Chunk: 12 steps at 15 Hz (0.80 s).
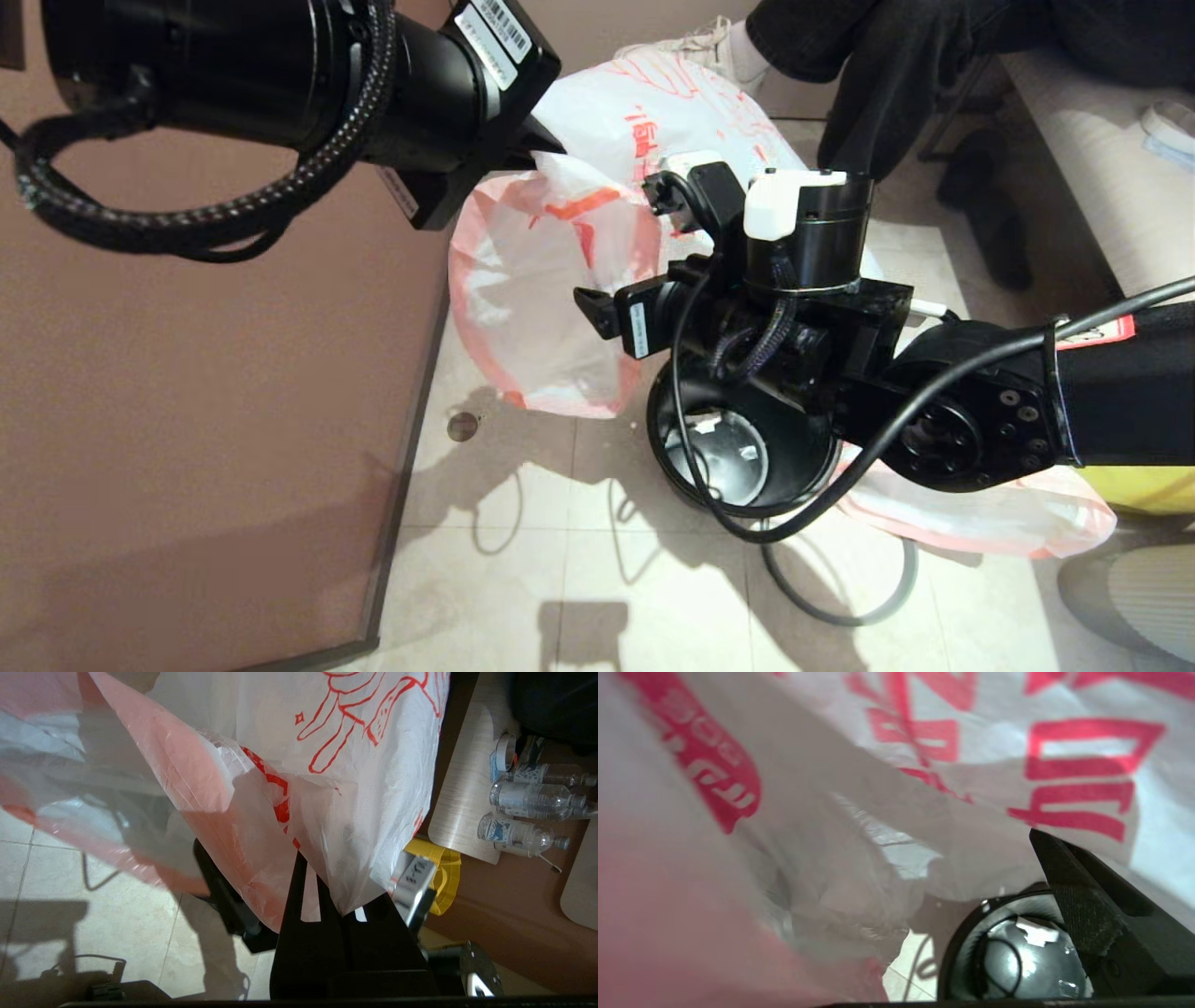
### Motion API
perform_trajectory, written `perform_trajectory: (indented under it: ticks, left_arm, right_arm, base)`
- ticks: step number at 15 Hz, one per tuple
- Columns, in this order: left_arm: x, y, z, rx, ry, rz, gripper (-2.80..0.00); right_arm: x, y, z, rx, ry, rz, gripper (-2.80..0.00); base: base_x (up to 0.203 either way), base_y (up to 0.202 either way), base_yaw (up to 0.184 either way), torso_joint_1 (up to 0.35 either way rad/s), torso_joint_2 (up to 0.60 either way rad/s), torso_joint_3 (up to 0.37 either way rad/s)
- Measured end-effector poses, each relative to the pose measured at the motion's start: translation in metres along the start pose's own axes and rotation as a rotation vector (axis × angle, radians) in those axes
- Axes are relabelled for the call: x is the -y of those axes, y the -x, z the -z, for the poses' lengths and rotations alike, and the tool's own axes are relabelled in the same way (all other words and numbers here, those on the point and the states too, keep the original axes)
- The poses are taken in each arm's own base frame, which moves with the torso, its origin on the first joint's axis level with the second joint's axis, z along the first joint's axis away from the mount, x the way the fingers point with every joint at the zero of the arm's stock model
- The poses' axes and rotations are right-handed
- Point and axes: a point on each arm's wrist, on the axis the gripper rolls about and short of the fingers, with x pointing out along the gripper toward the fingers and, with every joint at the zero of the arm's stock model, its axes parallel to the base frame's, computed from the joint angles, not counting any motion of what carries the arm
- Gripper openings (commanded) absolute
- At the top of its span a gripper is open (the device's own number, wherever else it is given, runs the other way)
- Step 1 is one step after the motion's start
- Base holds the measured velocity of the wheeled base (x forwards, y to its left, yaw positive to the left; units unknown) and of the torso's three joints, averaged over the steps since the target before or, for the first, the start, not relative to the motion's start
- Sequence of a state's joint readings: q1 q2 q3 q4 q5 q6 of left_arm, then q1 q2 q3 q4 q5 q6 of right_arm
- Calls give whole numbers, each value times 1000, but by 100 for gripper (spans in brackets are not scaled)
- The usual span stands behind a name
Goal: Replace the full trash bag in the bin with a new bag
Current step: Put the new garbage bag on the trash can
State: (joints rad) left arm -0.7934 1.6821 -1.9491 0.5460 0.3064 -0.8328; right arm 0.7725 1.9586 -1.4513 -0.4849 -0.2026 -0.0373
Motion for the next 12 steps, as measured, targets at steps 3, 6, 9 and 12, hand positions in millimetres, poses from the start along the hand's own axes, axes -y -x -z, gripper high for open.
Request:
perform_trajectory:
  ticks: [3, 6, 9, 12]
  left_arm:
    - [-1, 1, 1, -12, -4, -4, -280]
    - [-1, 1, 1, -13, -4, -3, -280]
    - [-1, 0, 1, -14, -5, -4, -280]
    - [-1, -1, 2, -17, -5, -6, -280]
  right_arm:
    - [13, -1, -2, 7, -2, 33, 0]
    - [19, -1, -6, 44, -10, 49, -280]
    - [20, -1, -6, 45, -12, 49, -280]
    - [20, 0, -6, 38, -15, 47, -280]
  base:
    - [0, 0, 0, 0, 0, 0]
    - [0, 0, 0, 0, 0, 0]
    - [0, 0, 0, 0, 0, 0]
    - [0, 0, 0, 0, 0, 0]
